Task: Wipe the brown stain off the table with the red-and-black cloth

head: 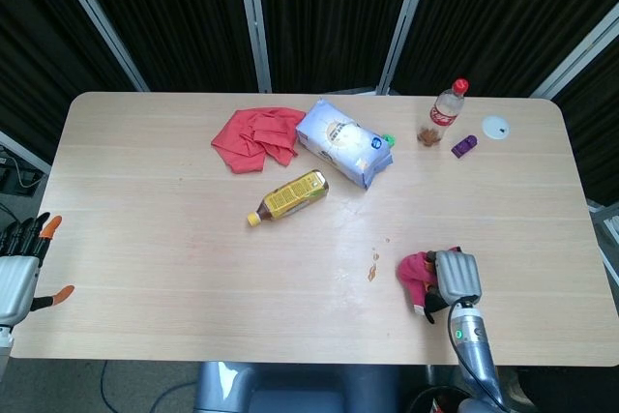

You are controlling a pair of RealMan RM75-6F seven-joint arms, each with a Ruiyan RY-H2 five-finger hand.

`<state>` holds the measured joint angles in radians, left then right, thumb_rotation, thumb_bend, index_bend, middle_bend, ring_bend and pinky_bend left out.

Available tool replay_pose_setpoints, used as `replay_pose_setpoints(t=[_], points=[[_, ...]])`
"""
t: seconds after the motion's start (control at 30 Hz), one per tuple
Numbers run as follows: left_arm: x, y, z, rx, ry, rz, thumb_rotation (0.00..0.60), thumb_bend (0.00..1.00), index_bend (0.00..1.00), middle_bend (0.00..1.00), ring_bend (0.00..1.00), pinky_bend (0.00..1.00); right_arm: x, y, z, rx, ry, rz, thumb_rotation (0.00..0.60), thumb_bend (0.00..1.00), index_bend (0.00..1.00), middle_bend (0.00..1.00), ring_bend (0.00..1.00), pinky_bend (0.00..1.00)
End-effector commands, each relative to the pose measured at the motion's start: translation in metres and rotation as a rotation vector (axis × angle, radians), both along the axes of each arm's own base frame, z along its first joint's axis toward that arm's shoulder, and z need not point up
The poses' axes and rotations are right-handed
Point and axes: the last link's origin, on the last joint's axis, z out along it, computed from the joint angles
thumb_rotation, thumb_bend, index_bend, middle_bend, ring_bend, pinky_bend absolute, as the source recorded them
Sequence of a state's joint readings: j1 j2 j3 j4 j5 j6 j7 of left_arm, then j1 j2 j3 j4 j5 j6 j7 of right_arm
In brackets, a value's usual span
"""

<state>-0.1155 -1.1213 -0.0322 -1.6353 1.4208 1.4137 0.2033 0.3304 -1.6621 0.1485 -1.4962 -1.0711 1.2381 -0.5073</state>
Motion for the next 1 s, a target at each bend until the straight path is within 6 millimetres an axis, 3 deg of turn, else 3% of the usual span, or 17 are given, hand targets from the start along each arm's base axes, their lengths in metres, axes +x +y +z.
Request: replay_pose_setpoints(t=[0.03, 0.33, 0.53, 0.83, 1.0], points=[[-0.001, 0.0, 0.0, 0.0, -0.001, 0.003, 0.556, 0.0, 0.0, 0.0, 0.0, 0.0, 0.024, -0.005, -0.011, 0.012, -0.032, 0.034, 0.6, 0.38, 0.76, 0.68, 0.59, 0.77], [-0.001, 0.0, 0.0, -0.001, 0.001, 0.005, 0.558, 0.0, 0.0, 0.0, 0.0, 0.0, 0.083, -0.002, -0.061, 0.099, -0.072, 0.123, 0.6, 0.38, 0.76, 0.68, 0.59, 0.77], [-0.002, 0.001, 0.0, 0.0, 0.0, 0.014, 0.56, 0.0, 0.0, 0.0, 0.0, 0.0, 0.107, -0.002, -0.077, 0.116, -0.083, 0.166, 0.6, 0.38, 0.76, 0.68, 0.59, 0.77], [-0.002, 0.001, 0.0, 0.002, -0.004, 0.014, 0.56, 0.0, 0.0, 0.0, 0.0, 0.0, 0.093, -0.023, -0.075, 0.074, -0.006, 0.16, 0.6, 0.38, 0.76, 0.68, 0.59, 0.77], [-0.001, 0.002, 0.001, 0.011, -0.012, 0.015, 0.563, 0.0, 0.0, 0.0, 0.0, 0.0, 0.06, -0.046, -0.054, 0.016, 0.084, 0.119, 0.6, 0.38, 0.76, 0.68, 0.59, 0.77]])
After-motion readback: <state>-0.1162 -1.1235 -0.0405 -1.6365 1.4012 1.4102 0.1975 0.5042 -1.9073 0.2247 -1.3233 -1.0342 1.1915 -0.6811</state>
